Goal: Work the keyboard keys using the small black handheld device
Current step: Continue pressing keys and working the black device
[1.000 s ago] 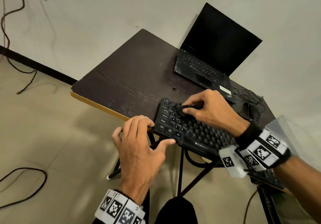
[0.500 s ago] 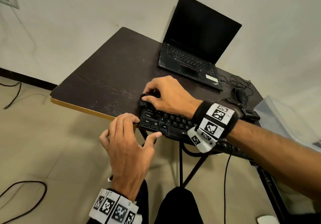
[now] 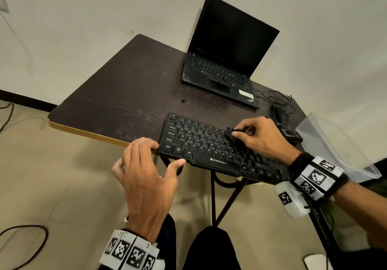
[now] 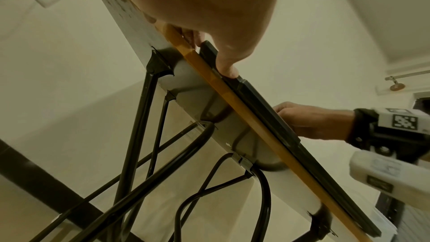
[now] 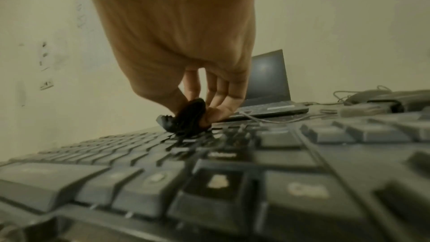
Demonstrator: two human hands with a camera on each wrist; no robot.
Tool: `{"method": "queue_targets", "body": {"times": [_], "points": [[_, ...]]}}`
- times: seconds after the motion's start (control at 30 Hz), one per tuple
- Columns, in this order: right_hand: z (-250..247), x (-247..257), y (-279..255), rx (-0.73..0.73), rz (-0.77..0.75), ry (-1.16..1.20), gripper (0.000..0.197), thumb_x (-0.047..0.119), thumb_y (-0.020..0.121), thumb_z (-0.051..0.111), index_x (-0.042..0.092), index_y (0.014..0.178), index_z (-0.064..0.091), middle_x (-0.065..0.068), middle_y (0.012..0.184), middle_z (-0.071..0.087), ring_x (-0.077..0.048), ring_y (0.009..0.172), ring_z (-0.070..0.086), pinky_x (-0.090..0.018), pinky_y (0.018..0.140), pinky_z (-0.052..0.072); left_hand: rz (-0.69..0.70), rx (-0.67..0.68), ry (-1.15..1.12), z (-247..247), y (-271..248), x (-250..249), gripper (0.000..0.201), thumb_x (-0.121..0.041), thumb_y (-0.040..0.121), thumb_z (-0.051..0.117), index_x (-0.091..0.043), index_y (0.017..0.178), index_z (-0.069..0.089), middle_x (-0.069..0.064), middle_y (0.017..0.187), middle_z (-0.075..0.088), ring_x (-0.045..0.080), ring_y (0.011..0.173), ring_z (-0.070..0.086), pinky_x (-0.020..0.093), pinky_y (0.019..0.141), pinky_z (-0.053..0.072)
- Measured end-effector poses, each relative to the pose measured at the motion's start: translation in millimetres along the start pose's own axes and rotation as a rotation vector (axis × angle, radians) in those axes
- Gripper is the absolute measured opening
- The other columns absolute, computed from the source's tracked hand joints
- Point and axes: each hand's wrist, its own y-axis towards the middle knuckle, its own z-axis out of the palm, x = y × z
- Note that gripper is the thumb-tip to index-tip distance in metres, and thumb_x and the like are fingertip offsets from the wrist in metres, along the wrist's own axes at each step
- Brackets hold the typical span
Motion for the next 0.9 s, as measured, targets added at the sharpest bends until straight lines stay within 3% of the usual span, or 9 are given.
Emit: {"method": "queue_targets", "body": {"times": [0.13,0.23,0.33,0.4,0.5,0.57,0.67,0.77,0.9], "points": [[17,27,28,0.025,0.001,0.095,0.012,0.031,0.099,0.078,0.025,0.089,0.081,0.011,0.08,0.077,0.0,0.065,0.065,-0.02,0.065,0.049,0.007,0.001,0.01,1,-1,0,0.062,-0.048,0.071,0.09,-0.015,0.115,0.06,-0.001,0.125,0.064,0.028,0.124,0.058,0.044,0.092,0.031],[29,62,59,0.092,-0.048,0.105,0.014,0.03,0.1,0.078,0.023,0.088,0.081,0.009,0.082,0.077,-0.001,0.068,0.065,-0.024,0.07,0.05,0.012,0.014,0.02,1,-1,1,0.063,-0.047,0.072,0.09,-0.014,0.116,0.059,0.0,0.125,0.063,0.028,0.124,0.058,0.046,0.093,0.033],[42,104,82,0.165,-0.128,0.125,0.014,0.029,0.099,0.079,0.021,0.087,0.082,0.012,0.076,0.073,0.006,0.058,0.061,-0.014,0.063,0.045,0.009,0.027,0.028,1,0,2,0.064,-0.047,0.072,0.091,-0.015,0.116,0.058,0.001,0.124,0.063,0.028,0.123,0.057,0.046,0.093,0.033],[50,131,91,0.212,-0.19,0.108,0.016,0.032,0.096,0.082,0.019,0.089,0.085,0.009,0.08,0.077,0.005,0.065,0.065,-0.017,0.067,0.05,0.008,0.029,0.023,1,0,3,0.064,-0.047,0.073,0.092,-0.015,0.117,0.058,0.001,0.125,0.064,0.028,0.124,0.057,0.044,0.093,0.031],[49,144,97,0.266,-0.224,0.032,0.016,0.037,0.093,0.084,0.021,0.09,0.086,0.005,0.088,0.082,-0.011,0.086,0.075,-0.028,0.08,0.06,0.011,0.03,0.028,0,0,5,0.063,-0.047,0.074,0.091,-0.015,0.117,0.058,0.001,0.124,0.064,0.028,0.123,0.057,0.043,0.092,0.029],[41,134,94,0.283,-0.237,0.025,0.01,0.032,0.095,0.082,0.024,0.089,0.085,0.006,0.09,0.082,-0.012,0.088,0.076,-0.028,0.081,0.06,0.011,0.036,0.032,-1,0,4,0.062,-0.047,0.074,0.092,-0.016,0.117,0.058,0.0,0.124,0.063,0.027,0.122,0.057,0.043,0.092,0.03],[28,101,83,0.239,-0.204,-0.021,0.011,0.029,0.098,0.079,0.023,0.09,0.082,0.008,0.088,0.079,0.0,0.071,0.066,-0.01,0.063,0.048,0.006,0.03,0.03,-1,0,3,0.061,-0.048,0.075,0.091,-0.017,0.116,0.058,-0.002,0.124,0.063,0.026,0.121,0.057,0.044,0.093,0.032],[12,55,66,0.182,-0.095,-0.06,0.011,0.028,0.098,0.079,0.02,0.092,0.082,0.006,0.084,0.078,-0.001,0.062,0.063,-0.009,0.052,0.045,0.009,0.018,0.01,0,-1,3,0.059,-0.049,0.078,0.089,-0.017,0.116,0.058,-0.002,0.125,0.063,0.026,0.124,0.056,0.044,0.095,0.03],[-12,4,41,0.177,-0.023,-0.078,0.011,0.027,0.095,0.083,0.029,0.086,0.076,0.009,0.087,0.076,-0.003,0.071,0.067,-0.009,0.059,0.044,0.017,0.005,0.003,2,-1,3,0.057,-0.057,0.08,0.075,-0.017,0.117,0.057,-0.003,0.126,0.062,0.026,0.125,0.056,0.046,0.095,0.031]]}}
